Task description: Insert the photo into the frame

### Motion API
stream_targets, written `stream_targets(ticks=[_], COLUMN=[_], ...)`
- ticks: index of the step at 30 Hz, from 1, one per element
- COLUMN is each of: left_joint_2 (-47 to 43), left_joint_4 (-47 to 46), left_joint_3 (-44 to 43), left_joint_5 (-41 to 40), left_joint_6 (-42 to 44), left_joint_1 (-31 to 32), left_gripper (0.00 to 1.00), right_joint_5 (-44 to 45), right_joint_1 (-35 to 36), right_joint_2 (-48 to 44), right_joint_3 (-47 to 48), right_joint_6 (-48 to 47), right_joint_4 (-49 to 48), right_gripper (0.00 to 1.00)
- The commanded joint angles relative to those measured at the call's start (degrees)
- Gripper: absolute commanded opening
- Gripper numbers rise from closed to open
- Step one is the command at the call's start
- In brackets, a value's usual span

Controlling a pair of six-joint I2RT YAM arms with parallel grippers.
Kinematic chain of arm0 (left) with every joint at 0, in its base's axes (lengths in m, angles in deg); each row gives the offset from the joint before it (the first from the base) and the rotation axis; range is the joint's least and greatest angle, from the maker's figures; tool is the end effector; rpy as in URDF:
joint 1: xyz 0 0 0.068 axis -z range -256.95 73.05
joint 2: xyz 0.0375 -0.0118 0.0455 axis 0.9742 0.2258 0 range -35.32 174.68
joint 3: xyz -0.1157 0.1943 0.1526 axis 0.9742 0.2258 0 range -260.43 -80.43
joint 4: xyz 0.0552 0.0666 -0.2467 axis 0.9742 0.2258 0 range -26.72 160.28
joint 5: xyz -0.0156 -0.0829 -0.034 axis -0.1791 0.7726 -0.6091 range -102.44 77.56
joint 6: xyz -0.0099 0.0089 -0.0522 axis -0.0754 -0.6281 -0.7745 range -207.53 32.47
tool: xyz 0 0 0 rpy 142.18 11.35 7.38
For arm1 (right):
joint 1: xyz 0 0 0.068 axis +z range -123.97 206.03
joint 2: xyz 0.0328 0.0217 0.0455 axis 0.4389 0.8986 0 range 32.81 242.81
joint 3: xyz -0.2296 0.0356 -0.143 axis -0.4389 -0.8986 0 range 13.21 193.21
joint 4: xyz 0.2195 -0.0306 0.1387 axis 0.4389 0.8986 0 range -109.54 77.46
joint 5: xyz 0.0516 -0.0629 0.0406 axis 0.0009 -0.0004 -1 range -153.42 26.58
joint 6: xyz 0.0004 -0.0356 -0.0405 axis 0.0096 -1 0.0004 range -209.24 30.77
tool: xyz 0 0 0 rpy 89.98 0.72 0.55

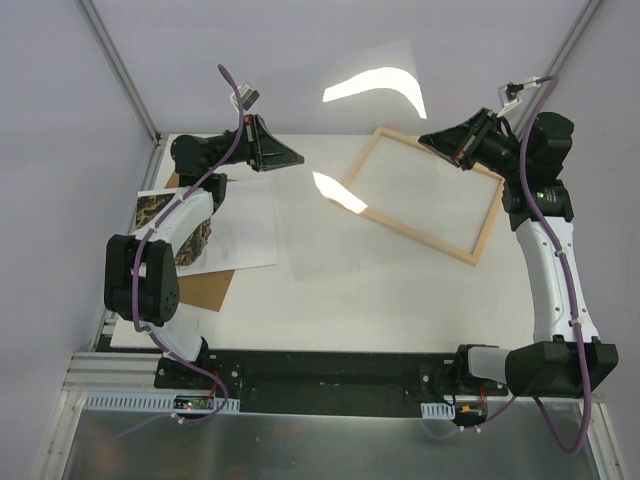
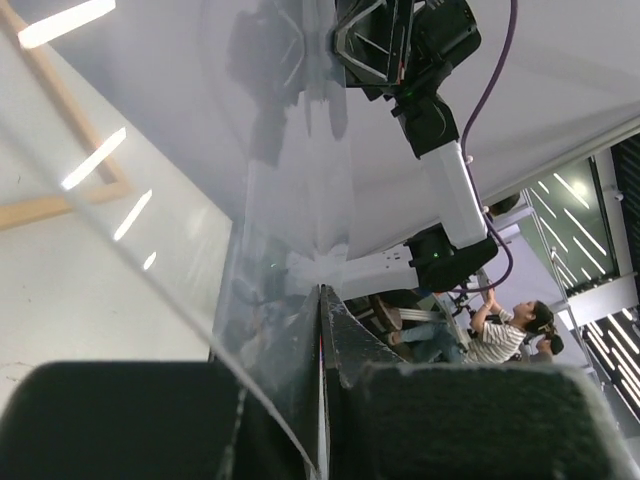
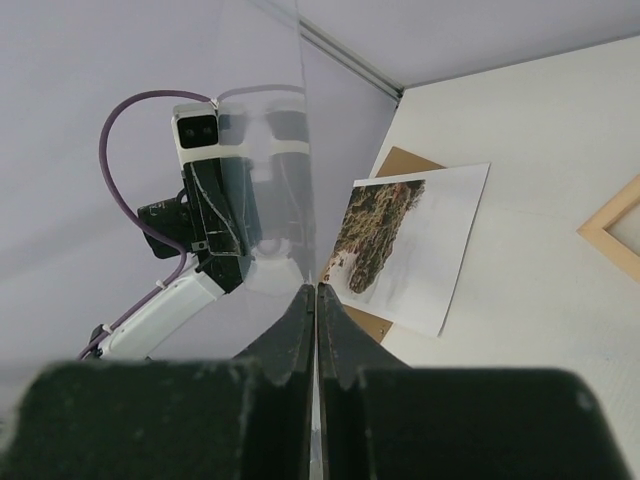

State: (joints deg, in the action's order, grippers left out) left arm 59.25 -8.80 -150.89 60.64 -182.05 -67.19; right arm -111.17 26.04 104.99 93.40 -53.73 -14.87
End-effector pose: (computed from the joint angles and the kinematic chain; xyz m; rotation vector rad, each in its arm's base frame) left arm 0.3347 -0.0922 0.3941 0.5765 1.5657 -1.9277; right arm 0.2712 0.0265 0.4641 -0.2111 1.6279 1.1068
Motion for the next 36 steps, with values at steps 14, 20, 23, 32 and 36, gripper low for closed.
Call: stream_targets(ticks=[14, 20, 23, 32, 36], left_joint_2=[-13.7, -15.98, -17.57, -24.86, -27.76], left_joint_4=[54.73, 74.68, 81.02, 93.24, 96.76], left_joint_3=[-6.35, -9.35, -9.53, -10.4, -10.93], left_joint_5=[-8.47, -18.91, -25.95, -39.94, -43.37], left_joint_6=[39.05, 47.92, 51.18, 54.88, 56.2], left_joint_1=[-2.2, -6.33, -7.73, -8.7, -8.7], left_gripper=[0.0, 0.0, 0.0, 0.0, 0.0], right_joint_5=[23.91, 39.29, 45.01, 51.71, 50.56], right_joint_1=[-1.59, 1.55, 7.78, 20.46, 22.57], right_joint_2=[-1.43, 0.06, 4.26, 29.66, 36.61], right_joint_3=[1.73, -3.97, -6.17, 1.72, 6.38], right_joint_6=[-25.73, -34.52, -39.53, -53.86, -58.96], right_joint_4=[24.15, 27.85, 27.94, 30.92, 32.33], right_gripper=[0.92, 0.94, 0.94, 0.91, 0.9])
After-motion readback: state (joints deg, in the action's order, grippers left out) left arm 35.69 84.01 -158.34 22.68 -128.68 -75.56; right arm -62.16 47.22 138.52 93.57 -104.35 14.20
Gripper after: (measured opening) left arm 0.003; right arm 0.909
